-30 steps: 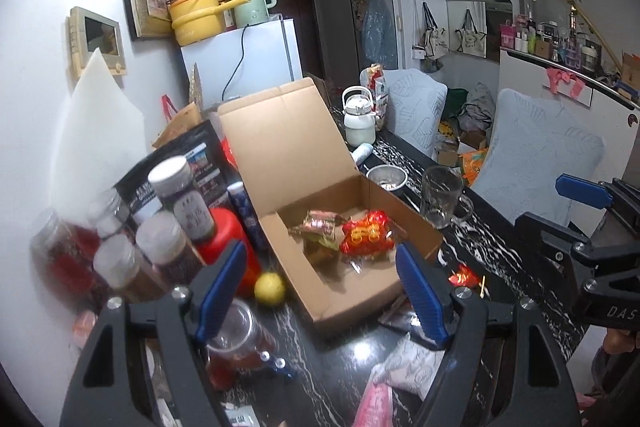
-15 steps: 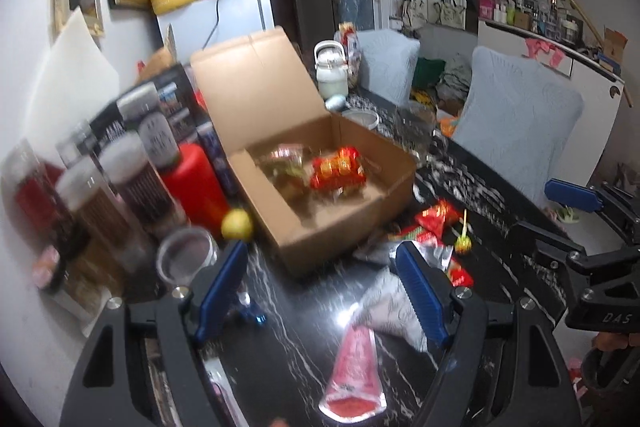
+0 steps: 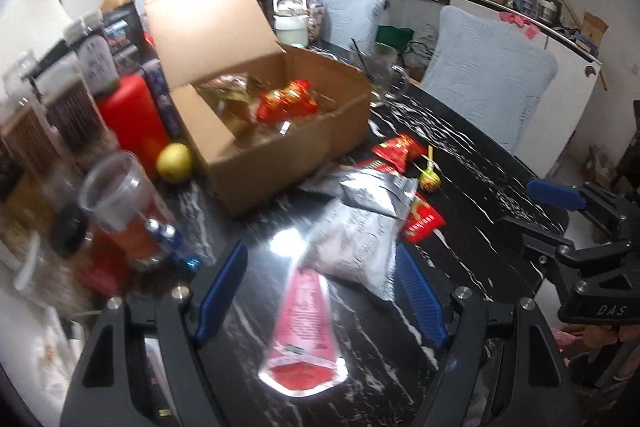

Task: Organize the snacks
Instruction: 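Withdraw both open tools from the cardboard box back over the table, then grasp the white printed snack bag with the left tool and lift it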

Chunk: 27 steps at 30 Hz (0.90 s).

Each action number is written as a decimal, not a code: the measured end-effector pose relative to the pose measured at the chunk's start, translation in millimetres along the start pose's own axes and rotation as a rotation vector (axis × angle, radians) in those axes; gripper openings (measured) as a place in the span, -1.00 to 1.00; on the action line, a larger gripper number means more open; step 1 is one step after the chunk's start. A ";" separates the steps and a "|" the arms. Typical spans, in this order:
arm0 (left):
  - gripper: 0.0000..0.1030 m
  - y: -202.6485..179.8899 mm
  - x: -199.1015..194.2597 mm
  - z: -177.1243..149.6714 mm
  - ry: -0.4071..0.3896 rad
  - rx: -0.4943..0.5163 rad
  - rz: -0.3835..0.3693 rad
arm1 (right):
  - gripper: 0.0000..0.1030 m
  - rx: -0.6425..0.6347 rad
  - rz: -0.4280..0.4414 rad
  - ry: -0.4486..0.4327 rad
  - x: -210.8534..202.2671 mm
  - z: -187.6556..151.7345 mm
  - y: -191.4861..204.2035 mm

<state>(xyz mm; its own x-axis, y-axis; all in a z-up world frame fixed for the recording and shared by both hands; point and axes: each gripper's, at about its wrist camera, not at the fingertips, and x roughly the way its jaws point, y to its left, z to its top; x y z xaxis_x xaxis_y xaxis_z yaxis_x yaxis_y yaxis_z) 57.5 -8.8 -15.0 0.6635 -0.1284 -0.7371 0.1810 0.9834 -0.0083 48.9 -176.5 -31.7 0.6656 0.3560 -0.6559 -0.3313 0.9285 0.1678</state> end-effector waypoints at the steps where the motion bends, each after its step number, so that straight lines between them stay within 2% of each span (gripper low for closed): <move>1: 0.49 -1.5 3.6 -2.1 0.005 0.002 -0.015 | 0.65 0.007 -0.001 0.009 2.4 -5.3 -2.4; 10: 0.49 -14.4 47.1 -7.4 0.081 0.018 -0.140 | 0.65 0.059 -0.001 0.069 24.6 -33.8 -20.1; 18: 0.49 -23.8 85.4 7.1 0.136 0.092 -0.170 | 0.65 0.092 0.004 0.099 43.6 -31.8 -38.6; 27: 0.49 -20.1 122.5 16.3 0.196 0.121 -0.197 | 0.65 0.076 0.019 0.112 64.6 -18.3 -49.9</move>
<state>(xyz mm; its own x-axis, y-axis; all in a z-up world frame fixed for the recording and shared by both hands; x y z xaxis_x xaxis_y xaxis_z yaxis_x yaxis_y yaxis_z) 146.9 -46.4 -94.2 0.4568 -0.2761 -0.8456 0.3855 0.9182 -0.0916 96.2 -201.8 -95.9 0.5796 0.3638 -0.7292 -0.2888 0.9285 0.2336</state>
